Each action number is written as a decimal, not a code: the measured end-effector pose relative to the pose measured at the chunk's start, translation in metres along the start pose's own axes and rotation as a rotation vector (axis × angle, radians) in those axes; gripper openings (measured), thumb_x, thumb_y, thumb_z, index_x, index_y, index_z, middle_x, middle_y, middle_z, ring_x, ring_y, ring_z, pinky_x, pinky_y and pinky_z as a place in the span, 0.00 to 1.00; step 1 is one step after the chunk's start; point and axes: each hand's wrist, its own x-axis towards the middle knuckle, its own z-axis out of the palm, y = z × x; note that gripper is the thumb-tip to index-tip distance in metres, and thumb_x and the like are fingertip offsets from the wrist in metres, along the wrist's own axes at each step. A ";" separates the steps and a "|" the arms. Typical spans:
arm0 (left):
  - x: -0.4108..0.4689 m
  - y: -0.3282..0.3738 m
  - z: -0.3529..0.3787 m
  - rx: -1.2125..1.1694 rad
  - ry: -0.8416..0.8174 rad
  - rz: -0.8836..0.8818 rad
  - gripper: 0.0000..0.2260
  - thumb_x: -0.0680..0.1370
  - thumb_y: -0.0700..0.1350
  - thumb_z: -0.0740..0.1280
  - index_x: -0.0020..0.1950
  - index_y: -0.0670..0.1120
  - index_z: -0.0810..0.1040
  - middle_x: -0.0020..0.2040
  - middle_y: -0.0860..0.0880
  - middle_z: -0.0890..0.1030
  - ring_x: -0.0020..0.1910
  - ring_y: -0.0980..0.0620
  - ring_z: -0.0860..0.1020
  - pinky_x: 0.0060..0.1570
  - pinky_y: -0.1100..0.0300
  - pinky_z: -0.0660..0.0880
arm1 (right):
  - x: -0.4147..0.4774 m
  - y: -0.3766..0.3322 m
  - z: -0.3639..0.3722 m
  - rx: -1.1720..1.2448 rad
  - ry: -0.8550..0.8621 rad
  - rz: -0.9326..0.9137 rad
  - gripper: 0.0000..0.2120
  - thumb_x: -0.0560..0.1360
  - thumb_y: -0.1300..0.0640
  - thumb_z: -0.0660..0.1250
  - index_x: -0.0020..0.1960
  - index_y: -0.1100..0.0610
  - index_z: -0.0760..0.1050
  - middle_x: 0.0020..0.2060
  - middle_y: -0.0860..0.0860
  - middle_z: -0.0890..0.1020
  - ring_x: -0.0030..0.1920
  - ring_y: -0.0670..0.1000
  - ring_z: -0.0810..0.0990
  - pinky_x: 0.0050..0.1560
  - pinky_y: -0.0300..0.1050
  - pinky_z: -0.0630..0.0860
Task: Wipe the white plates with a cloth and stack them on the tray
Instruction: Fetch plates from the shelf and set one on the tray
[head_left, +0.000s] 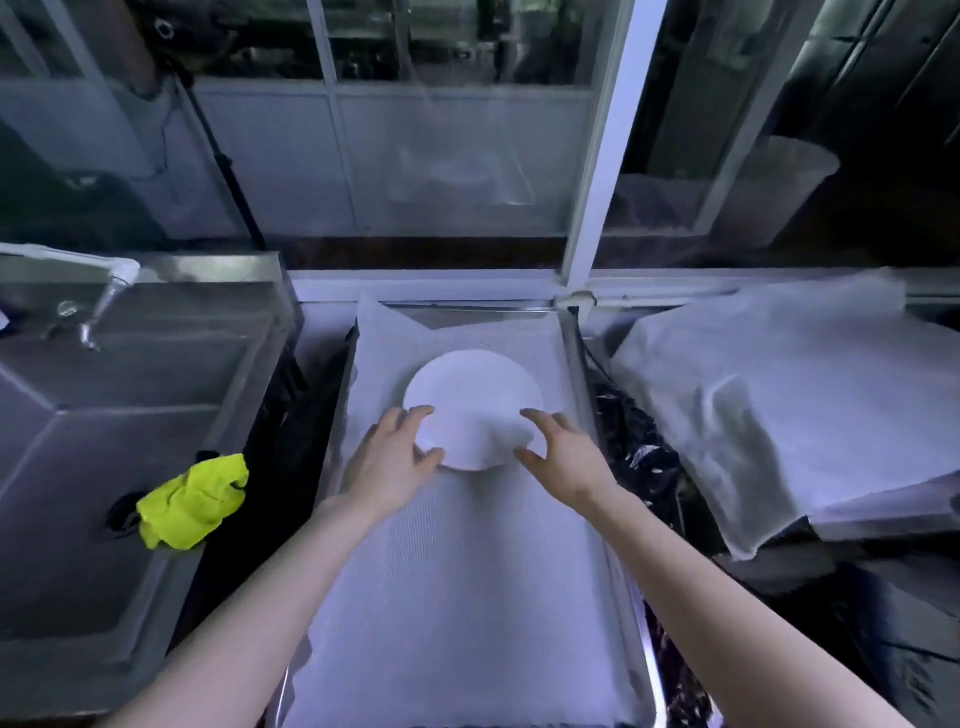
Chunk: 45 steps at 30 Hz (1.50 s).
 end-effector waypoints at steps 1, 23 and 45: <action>0.009 -0.002 0.003 -0.045 -0.003 -0.030 0.27 0.80 0.52 0.68 0.78 0.52 0.65 0.68 0.46 0.70 0.65 0.44 0.72 0.63 0.51 0.72 | 0.009 0.004 0.002 0.037 -0.008 0.028 0.27 0.79 0.49 0.65 0.76 0.48 0.61 0.69 0.56 0.68 0.65 0.59 0.72 0.61 0.51 0.72; 0.114 -0.067 0.059 -0.617 -0.093 -0.220 0.42 0.64 0.52 0.79 0.71 0.72 0.63 0.64 0.62 0.66 0.64 0.57 0.66 0.55 0.62 0.68 | 0.095 0.022 0.064 0.667 0.102 0.279 0.45 0.68 0.56 0.78 0.76 0.38 0.56 0.69 0.48 0.66 0.70 0.50 0.65 0.72 0.53 0.64; 0.020 0.055 0.026 -0.645 -0.371 0.125 0.38 0.55 0.49 0.78 0.57 0.75 0.66 0.64 0.53 0.67 0.67 0.51 0.69 0.55 0.53 0.73 | -0.117 0.020 0.011 0.950 0.619 0.341 0.39 0.63 0.59 0.79 0.67 0.37 0.67 0.61 0.39 0.77 0.62 0.43 0.77 0.57 0.48 0.77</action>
